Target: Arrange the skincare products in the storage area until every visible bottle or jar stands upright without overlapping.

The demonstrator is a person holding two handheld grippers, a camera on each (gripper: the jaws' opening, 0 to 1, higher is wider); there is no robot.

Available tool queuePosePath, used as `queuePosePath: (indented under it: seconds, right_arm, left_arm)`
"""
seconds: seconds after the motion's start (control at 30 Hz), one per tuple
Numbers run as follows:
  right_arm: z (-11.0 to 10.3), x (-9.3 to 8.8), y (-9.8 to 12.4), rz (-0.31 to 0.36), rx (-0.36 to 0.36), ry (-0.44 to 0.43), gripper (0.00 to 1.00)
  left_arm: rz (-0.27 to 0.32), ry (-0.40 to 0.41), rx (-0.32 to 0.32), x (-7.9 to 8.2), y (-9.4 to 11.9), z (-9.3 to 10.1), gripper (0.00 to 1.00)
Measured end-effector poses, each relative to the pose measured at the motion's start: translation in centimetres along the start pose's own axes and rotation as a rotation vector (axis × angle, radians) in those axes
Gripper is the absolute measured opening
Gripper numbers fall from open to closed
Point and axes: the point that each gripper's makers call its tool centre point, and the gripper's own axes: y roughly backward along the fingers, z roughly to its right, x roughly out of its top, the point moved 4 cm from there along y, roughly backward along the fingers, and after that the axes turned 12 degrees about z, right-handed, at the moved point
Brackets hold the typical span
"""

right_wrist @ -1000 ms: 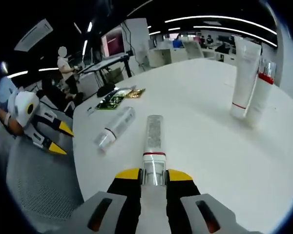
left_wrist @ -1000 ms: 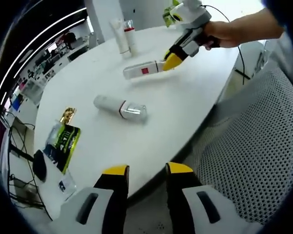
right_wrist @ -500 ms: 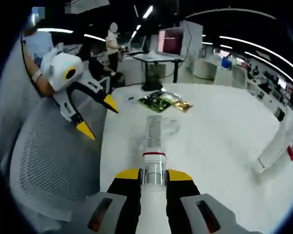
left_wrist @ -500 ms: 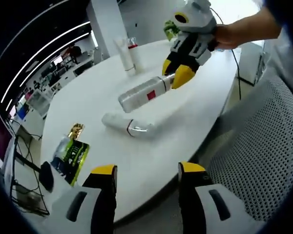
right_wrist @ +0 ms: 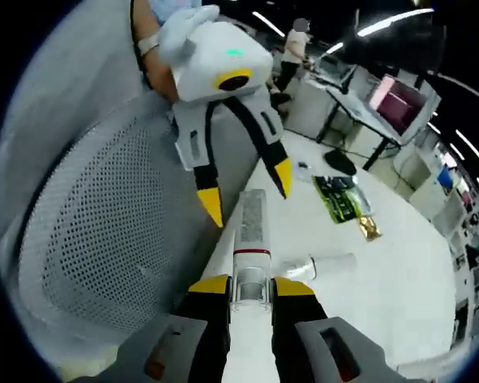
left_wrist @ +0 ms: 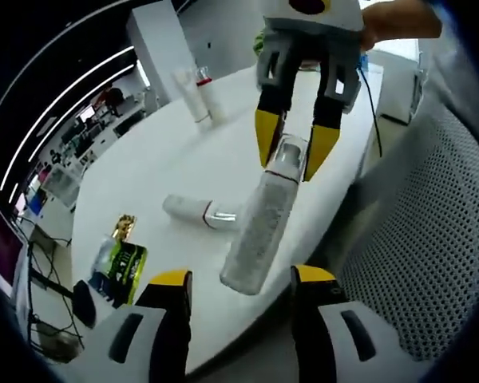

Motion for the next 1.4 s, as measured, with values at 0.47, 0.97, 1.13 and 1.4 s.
queuePosePath:
  seconds: [0.47, 0.97, 1.13, 1.4]
  right_arm:
    - [1.0, 2.5, -0.9, -0.027, 0.054, 0.176, 0.11]
    - [3.3, 1.6, -0.7, 0.083, -0.100, -0.081, 0.30]
    - [3.4, 0.6, 0.3, 0.260, -0.190, -0.538, 0.38]
    - [2.7, 2.1, 0.9, 0.699, -0.173, -1.105, 0.27]
  left_arm:
    - [-0.020, -0.095, -0.062, 0.3, 0.5, 0.7, 0.19]
    - [0.002, 0.286, -0.059, 0.3, 1.1, 0.1, 0.17]
    - [0.054, 0.396, -0.075, 1.2, 1.3, 0.0, 0.17]
    - [0.237, 0.699, -0.166, 4.2, 2.7, -0.8, 0.17]
